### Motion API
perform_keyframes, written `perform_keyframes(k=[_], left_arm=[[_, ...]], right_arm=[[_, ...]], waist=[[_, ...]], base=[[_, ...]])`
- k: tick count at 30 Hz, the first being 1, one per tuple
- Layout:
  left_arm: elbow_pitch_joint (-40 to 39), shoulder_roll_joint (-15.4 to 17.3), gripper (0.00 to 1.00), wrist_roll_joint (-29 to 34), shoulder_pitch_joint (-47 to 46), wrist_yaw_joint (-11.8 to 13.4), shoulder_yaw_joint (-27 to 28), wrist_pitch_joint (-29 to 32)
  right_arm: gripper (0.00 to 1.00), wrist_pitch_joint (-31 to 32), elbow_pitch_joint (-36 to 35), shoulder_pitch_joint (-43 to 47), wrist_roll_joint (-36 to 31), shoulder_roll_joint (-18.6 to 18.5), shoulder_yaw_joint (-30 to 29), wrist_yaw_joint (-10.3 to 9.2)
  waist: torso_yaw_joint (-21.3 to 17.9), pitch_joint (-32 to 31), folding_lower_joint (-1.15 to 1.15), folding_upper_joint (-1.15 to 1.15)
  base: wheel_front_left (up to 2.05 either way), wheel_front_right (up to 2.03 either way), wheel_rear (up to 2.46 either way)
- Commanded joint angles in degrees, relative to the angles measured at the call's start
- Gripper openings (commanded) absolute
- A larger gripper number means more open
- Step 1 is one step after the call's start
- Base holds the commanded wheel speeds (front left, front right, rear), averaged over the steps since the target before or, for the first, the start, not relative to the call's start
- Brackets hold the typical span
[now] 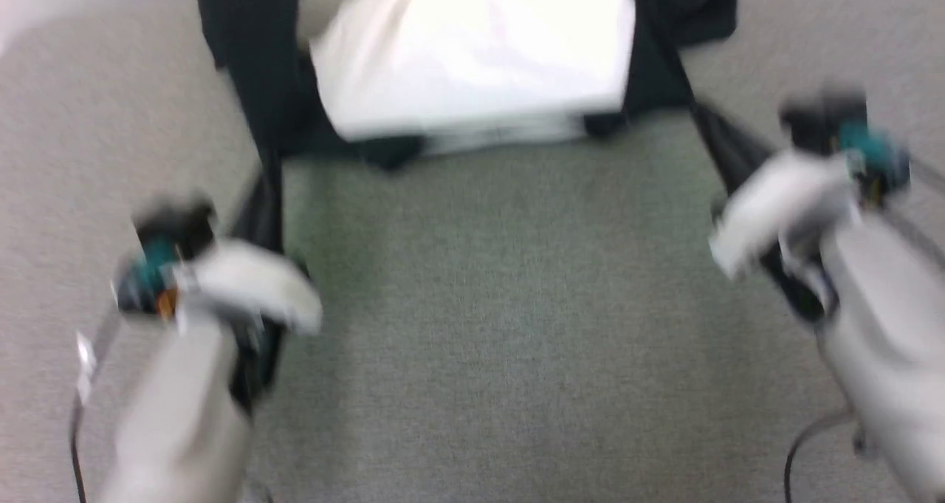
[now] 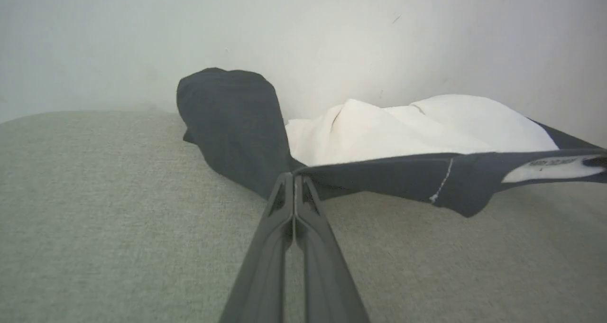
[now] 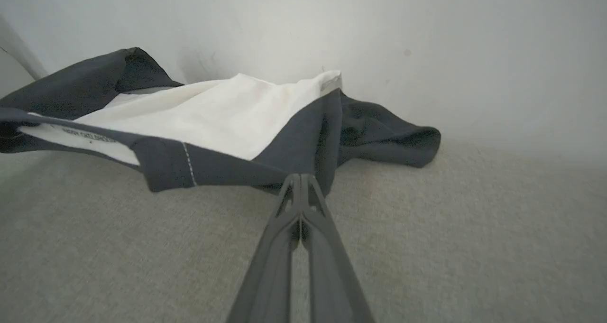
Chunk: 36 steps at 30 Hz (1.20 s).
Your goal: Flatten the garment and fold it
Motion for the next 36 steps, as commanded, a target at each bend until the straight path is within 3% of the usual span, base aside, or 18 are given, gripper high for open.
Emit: perform_keyframes(k=[1, 7, 11, 15, 23, 30, 31, 32, 33, 34, 36], left_arm=[[-2.93, 0.3, 0.0, 0.39, 4.39, 1.12, 0.13, -0.22], [-16.49, 2.88, 0.0, -0.14, 20.9, 5.55, -0.71, 5.51], [-26.92, 5.15, 0.0, -1.52, 33.02, 9.84, -0.57, 11.84], [-32.06, 6.21, 0.0, -2.58, 41.48, 13.14, -0.76, 16.24], [-32.68, 6.83, 0.0, -6.1, 52.37, 15.61, -2.55, 23.66], [-30.93, 4.71, 0.0, -6.16, 50.53, 14.12, -3.9, 21.33], [-30.35, 4.22, 0.0, -6.29, 49.74, 13.54, -4.16, 20.87], [-29.8, 3.68, 0.0, -6.57, 49.05, 12.96, -4.38, 20.48], [-29.23, 3.2, 0.27, -7.02, 48.57, 12.47, -4.53, 20.35], [-28.82, 2.8, 1.0, -7.35, 48.13, 12.17, -4.44, 19.94], [-28.3, 2.32, 1.0, -8.41, 47.63, 11.38, -4.24, 19.8]], right_arm=[[0.0, 0.54, -2.86, 4.41, -0.09, -1.4, -1.8, -0.14], [0.0, 6.18, -19.0, 26.2, -4.16, -1.25, -13.59, -0.14], [0.0, 15.47, -34.74, 44.75, -9.22, 4.87, -23.41, -0.14], [0.0, 21.55, -43.45, 55.84, -13.56, 10.59, -28.64, -0.14], [0.0, 24.81, -45.37, 65.16, -17.96, 14.66, -31.76, -0.14], [0.0, 25.07, -40.53, 65.57, -17.68, 15.46, -29.86, -0.14], [0.08, 25.33, -39.8, 65.36, -17.2, 15.51, -29.27, -0.14], [0.39, 25.6, -39.25, 65.14, -16.96, 15.54, -28.58, -0.14], [0.62, 25.3, -39.12, 64.81, -17.0, 15.55, -27.98, -0.14], [1.0, 24.65, -39.22, 64.51, -16.69, 15.57, -27.67, -0.14], [1.0, 23.16, -39.94, 64.09, -16.67, 15.4, -26.93, -0.14]], waist=[[0.28, -7.99, 0.02, 0.0], [0.54, -13.43, 0.02, 0.0], [1.15, -15.97, 0.02, 0.0], [1.6, -16.96, 0.02, 0.0], [2.03, -17.37, 0.02, 0.0], [2.61, -16.0, 0.02, 0.0], [2.59, -15.84, 0.02, 0.0], [2.54, -15.75, 0.02, 0.0], [2.45, -15.7, 0.02, 0.0], [2.32, -15.68, 0.02, 0.0], [2.03, -15.64, 0.02, 0.0]], base=[[0.0, 0.0, 0.0], [0.0, 0.0, 0.0], [0.0, 0.0, 0.0], [0.0, 0.0, 0.0], [0.0, 0.0, 0.0], [0.0, 0.0, 0.0], [0.0, 0.0, 0.0], [0.0, 0.0, 0.0], [0.0, 0.0, 0.0], [0.0, 0.0, 0.0], [0.0, 0.0, 0.0]])
